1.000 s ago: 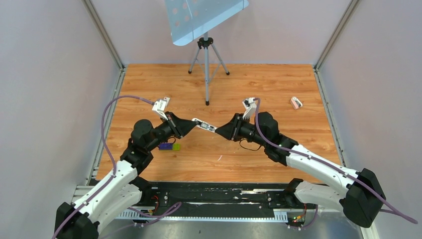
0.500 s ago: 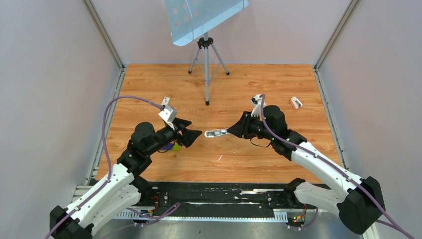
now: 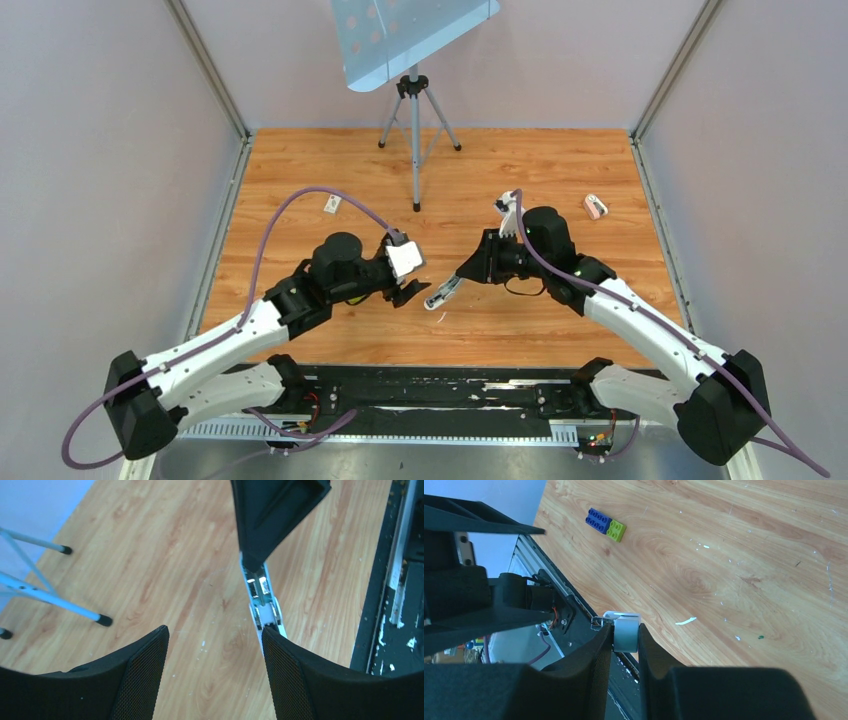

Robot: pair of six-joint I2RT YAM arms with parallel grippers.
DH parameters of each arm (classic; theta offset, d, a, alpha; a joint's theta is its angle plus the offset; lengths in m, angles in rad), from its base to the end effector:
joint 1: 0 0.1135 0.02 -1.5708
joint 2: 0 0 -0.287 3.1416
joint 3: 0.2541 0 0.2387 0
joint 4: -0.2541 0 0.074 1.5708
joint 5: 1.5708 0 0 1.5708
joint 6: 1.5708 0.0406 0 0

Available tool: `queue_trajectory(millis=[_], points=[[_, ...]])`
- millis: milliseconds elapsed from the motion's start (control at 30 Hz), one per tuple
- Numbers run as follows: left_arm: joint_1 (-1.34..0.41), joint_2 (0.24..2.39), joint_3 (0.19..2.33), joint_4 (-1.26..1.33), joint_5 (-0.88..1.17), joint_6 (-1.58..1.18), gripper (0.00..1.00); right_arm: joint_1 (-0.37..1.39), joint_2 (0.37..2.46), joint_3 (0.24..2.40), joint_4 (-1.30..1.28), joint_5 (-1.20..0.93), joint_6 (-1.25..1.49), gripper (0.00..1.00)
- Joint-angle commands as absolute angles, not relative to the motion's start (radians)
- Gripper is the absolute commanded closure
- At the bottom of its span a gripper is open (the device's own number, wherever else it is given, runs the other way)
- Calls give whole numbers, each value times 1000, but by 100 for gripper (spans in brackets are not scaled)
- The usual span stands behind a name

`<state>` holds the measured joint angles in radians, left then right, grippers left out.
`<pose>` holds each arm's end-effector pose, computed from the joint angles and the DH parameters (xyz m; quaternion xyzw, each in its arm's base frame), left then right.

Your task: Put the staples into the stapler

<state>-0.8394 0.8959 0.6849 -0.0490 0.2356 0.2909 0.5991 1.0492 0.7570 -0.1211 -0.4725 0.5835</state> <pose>0.1191 -0.1469 0.3187 0.4821 0.6265 -0.2536 0.5574 0.1683 0.1373 0.3090 -0.1344 0.8129 0.4591 0.3323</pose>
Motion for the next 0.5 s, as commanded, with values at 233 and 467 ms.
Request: queue_trajectory(millis=[233,467], points=[[-926,1047,667,99,227,151,27,585,1041,768,-102,-455,571,97],[-951,1147,697,100,176,63,31,585,1042,755,-64,-437,614,97]])
